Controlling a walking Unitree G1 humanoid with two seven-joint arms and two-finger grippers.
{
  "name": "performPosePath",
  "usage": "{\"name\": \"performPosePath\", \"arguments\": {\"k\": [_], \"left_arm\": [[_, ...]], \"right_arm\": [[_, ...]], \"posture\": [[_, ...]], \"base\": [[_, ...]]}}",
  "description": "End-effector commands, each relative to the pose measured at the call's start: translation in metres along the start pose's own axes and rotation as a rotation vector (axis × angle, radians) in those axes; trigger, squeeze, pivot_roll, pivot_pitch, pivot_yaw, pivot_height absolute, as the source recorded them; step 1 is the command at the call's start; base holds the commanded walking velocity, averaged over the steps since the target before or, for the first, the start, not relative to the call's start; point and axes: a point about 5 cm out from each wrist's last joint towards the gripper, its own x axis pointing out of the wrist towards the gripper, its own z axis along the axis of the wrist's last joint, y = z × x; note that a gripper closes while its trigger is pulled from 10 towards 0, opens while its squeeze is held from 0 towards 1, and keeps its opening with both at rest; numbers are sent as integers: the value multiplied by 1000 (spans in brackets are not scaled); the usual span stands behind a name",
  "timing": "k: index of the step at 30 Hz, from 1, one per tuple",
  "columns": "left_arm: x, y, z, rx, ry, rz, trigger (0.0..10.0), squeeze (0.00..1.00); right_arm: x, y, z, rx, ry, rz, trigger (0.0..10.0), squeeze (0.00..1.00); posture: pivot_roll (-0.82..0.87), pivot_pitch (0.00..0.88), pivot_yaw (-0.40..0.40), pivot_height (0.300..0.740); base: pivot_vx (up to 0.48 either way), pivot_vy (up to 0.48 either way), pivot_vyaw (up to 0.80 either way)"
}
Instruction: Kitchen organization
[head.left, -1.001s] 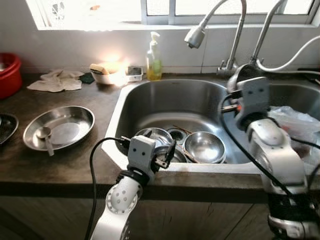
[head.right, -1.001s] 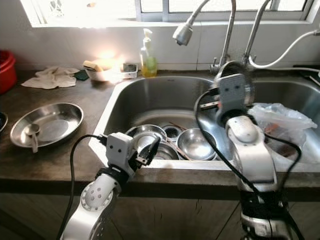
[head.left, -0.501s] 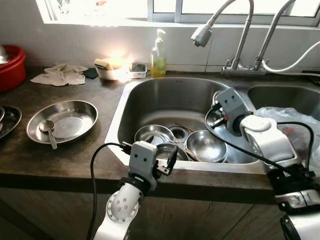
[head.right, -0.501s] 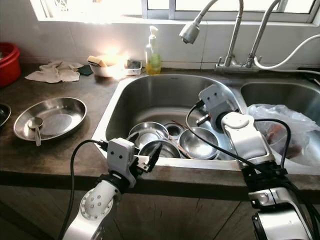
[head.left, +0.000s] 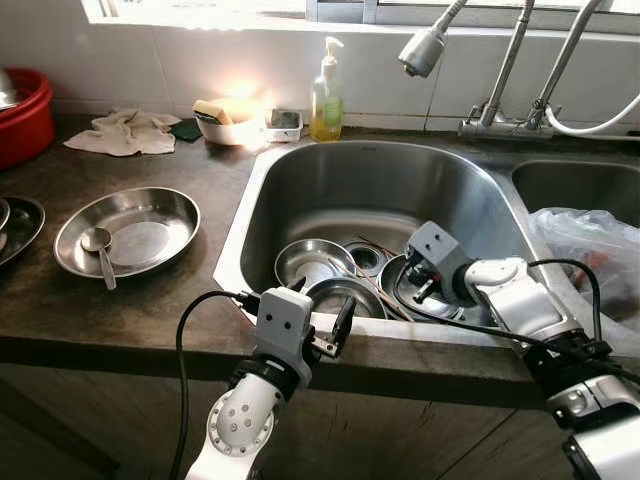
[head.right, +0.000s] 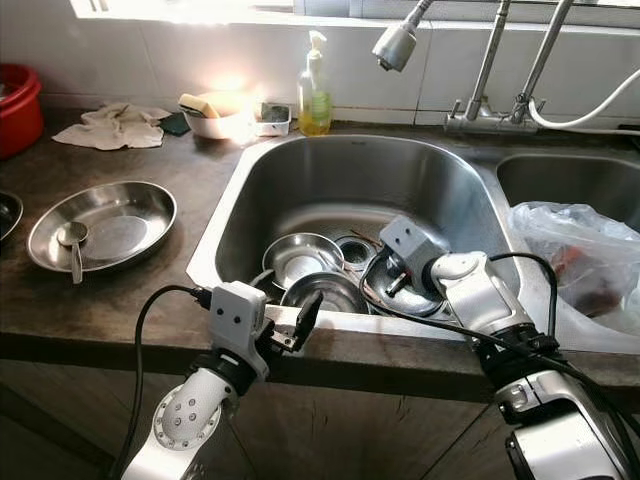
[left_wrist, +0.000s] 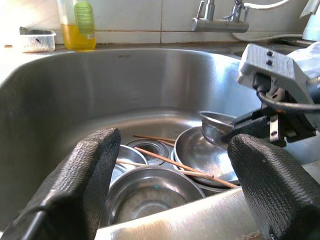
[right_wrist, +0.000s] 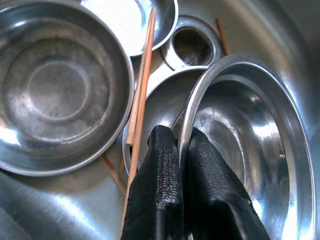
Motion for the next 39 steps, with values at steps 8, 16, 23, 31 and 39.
{"name": "performPosePath", "arguments": {"k": [8,16,23,31,39], "left_arm": [[0,-1,0,-1,15,-11,10000,0],[2,2,0,4,15,-7,10000,0],[6,6,0,19,9,1,10000,0],[10,10,-2,32,8,1,10000,0],[12,12,-5,35,9,13,10000,0]], "right_arm": [[0,4,5,-35,-13,24,10000,1000],[-6,5,11,16,-79,-54,10000,0],[-27,7,28,95,-282,-181,10000,0],[-70,16,38,258,-616,-322,10000,0],[-80,45,15,427,-655,-373,10000,0]], "posture": [[66,163,-45,740],[64,144,-39,740],[55,126,-32,740],[33,93,-25,740],[27,64,-23,740]], "base": [[0,0,0],[0,0,0],[0,0,0],[0,0,0],[0,0,0]]}}
